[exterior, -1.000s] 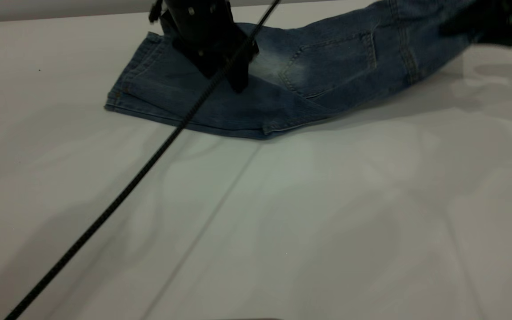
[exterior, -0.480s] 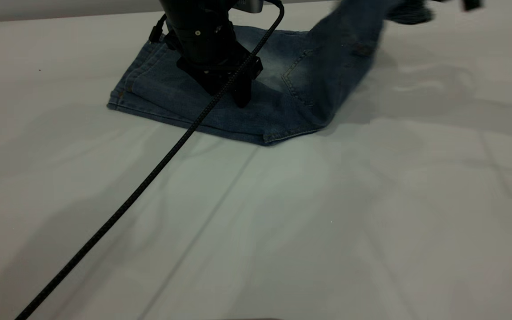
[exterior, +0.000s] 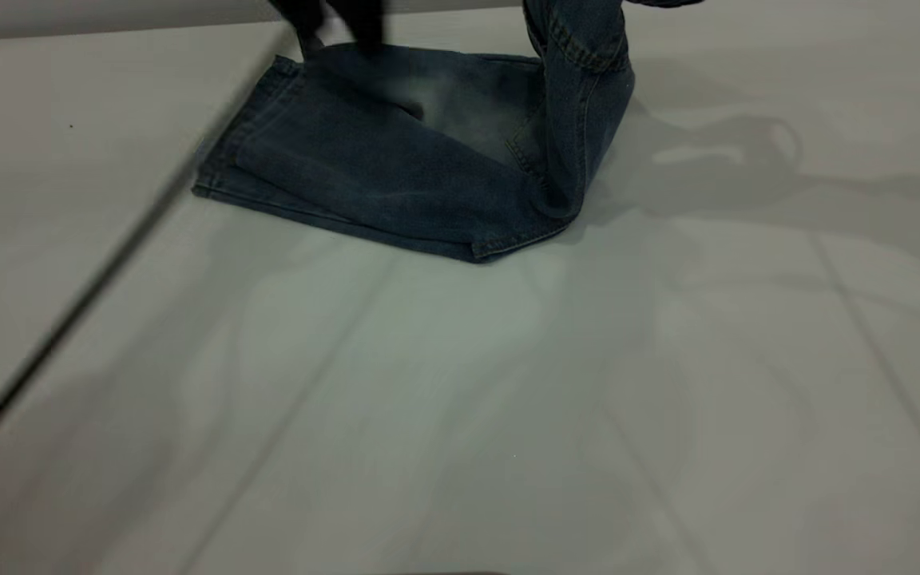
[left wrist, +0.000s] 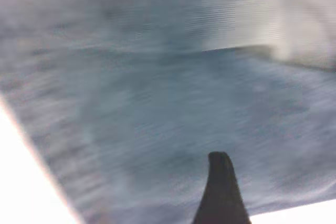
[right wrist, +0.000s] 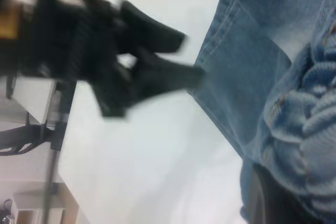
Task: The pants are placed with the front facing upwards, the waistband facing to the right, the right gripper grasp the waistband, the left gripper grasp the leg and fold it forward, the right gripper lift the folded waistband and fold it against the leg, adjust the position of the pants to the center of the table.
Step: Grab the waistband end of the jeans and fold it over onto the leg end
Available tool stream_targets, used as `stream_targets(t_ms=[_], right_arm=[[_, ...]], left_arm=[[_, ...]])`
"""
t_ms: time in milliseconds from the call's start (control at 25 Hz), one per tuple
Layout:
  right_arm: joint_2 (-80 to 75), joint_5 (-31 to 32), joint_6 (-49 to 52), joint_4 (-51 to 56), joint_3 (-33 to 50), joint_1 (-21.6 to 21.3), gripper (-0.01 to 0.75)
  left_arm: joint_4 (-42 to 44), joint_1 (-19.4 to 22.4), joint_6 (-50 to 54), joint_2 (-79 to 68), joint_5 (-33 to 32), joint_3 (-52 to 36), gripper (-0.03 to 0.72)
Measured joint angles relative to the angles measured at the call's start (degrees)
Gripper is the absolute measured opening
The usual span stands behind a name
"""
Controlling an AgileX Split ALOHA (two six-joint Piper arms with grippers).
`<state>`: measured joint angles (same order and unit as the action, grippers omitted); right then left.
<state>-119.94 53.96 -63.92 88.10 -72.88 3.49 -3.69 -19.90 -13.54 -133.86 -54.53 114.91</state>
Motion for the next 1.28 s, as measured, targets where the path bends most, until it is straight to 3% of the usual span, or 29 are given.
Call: stream_targets(t_ms=[280, 560, 800, 1080, 1280], right_arm=[[0.00, 0.65, 0.11, 0.00, -0.07, 0.00, 0.083], [0.00, 2.41, 0.11, 1.76, -0.65, 1.31, 0.083], [0.00, 1.98, 1.27, 3.38, -5.99, 7.02, 0.083], [0.00, -7.50, 1.90, 5.92, -9.00, 13.16, 0.083], [-1.02, -14.85, -1.12, 7.91, -9.00, 16.08, 0.083]], left_arm=[[2.24, 7.90, 0.08, -3.00, -2.46, 0.42, 0.482], [1.90, 7.88, -0.94, -9.24, 1.49, 0.36, 0.482], [1.90, 7.88, -1.05, -10.66, 3.28, 0.36, 0.482], [1.86, 7.88, -1.24, -10.66, 3.44, 0.82, 0.482], [1.97, 7.88, -0.59, -9.85, -6.02, 7.51, 0.482]])
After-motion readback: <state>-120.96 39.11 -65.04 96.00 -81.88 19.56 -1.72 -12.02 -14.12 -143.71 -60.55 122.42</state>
